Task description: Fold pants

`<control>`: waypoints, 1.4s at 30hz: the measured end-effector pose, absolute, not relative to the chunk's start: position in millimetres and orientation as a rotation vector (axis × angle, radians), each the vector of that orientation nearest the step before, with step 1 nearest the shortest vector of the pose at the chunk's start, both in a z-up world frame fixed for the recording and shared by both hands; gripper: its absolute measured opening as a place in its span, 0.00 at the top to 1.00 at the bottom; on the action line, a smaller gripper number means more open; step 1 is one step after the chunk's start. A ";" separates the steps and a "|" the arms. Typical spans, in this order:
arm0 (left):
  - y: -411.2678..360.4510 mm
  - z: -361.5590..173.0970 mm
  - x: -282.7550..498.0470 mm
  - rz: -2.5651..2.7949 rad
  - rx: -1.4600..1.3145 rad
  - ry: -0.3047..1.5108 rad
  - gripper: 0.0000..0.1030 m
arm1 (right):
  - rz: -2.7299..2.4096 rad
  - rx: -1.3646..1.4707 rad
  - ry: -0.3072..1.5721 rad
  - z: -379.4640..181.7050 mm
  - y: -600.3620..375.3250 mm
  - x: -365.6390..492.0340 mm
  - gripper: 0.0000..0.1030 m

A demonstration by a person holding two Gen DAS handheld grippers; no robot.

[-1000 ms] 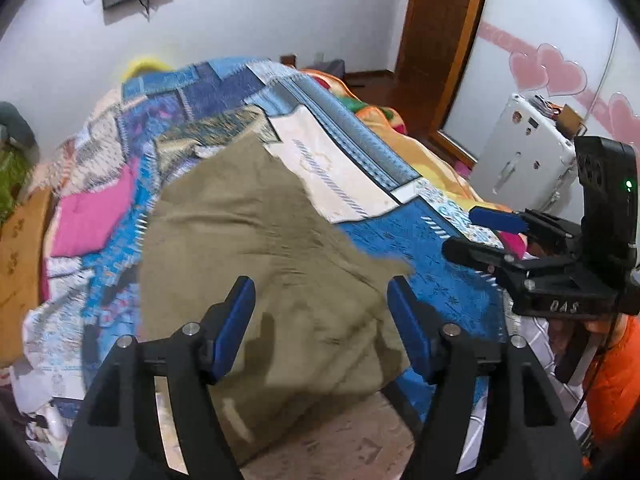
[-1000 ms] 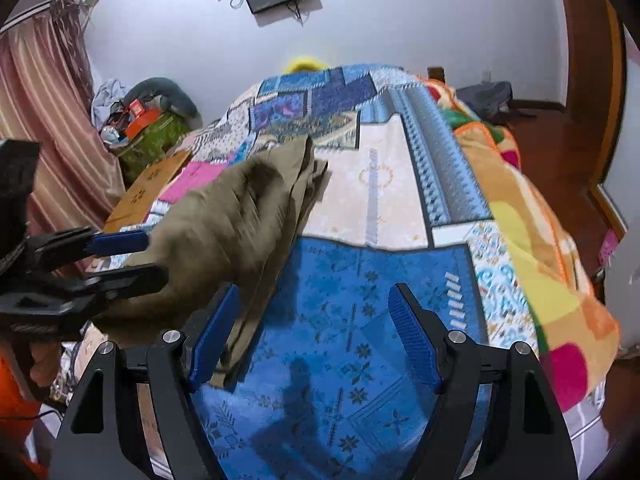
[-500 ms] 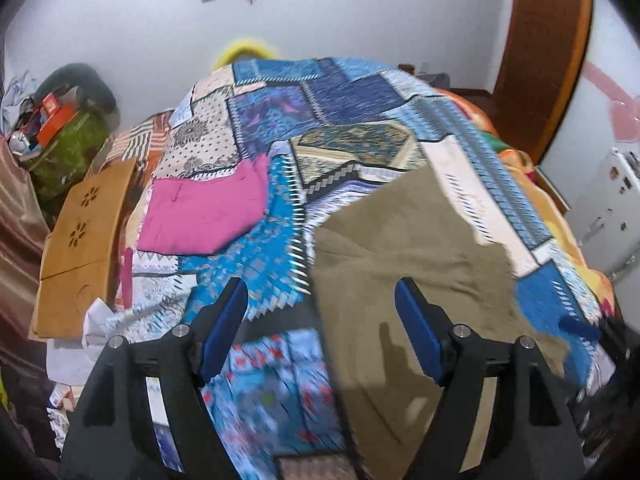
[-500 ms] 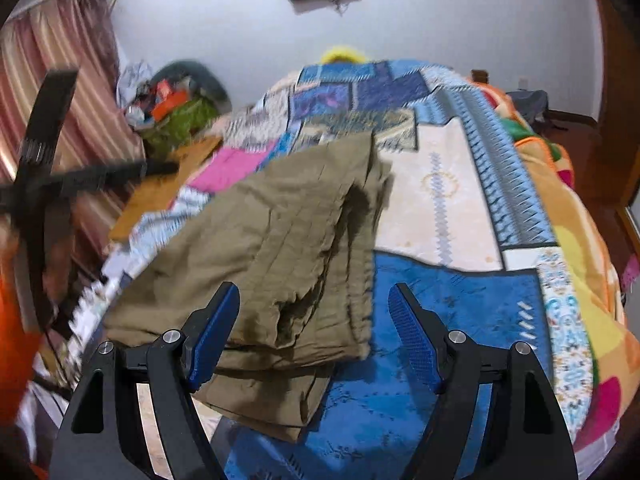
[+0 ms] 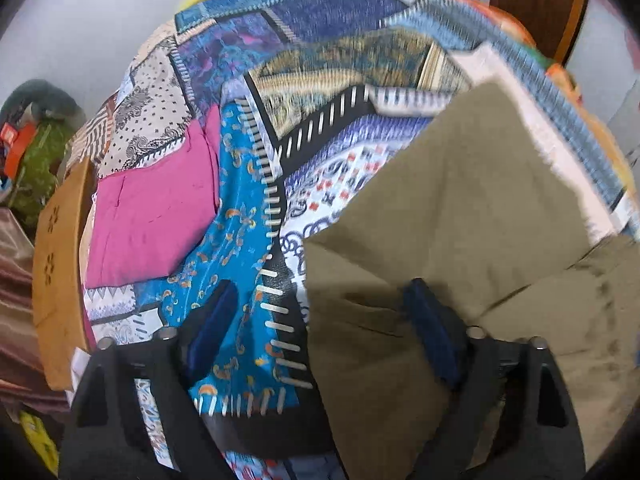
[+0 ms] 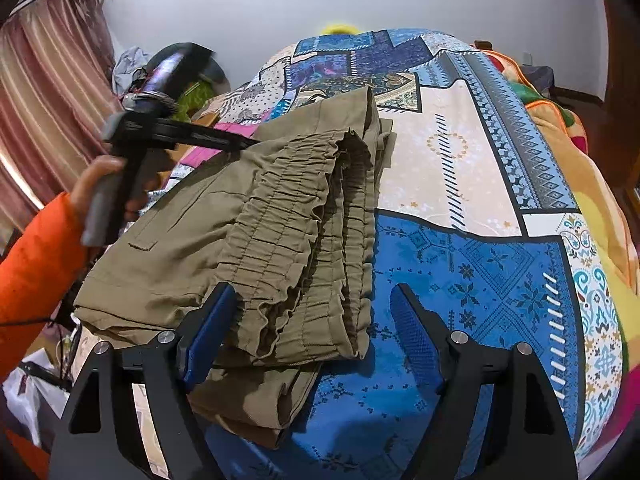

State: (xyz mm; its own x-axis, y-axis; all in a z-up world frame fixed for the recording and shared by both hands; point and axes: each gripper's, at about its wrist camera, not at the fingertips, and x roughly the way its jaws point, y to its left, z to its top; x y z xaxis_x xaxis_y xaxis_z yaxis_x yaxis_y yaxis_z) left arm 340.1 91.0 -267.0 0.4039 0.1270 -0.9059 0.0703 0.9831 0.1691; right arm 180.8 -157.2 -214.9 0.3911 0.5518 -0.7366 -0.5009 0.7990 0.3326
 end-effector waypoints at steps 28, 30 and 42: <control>127.9 -236.9 113.1 0.168 -0.046 1.098 0.07 | 0.533 0.033 0.935 -211.9 -177.9 159.3 0.21; 138.4 -238.7 105.2 0.191 -0.059 1.098 0.07 | 0.531 0.038 0.951 -220.7 -179.6 158.6 0.22; 179.1 -220.0 92.9 0.246 -0.117 1.072 0.12 | 0.512 -0.001 0.915 -204.5 -191.3 152.5 0.26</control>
State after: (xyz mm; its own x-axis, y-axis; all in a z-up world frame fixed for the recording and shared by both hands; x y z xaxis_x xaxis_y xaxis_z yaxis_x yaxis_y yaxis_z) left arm 92.9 179.1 -220.0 0.4548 0.1424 -0.8792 -0.2554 0.9665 0.0244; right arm 152.5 -191.3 -204.5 0.4992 0.4226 -0.7564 -0.4234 0.8806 0.2127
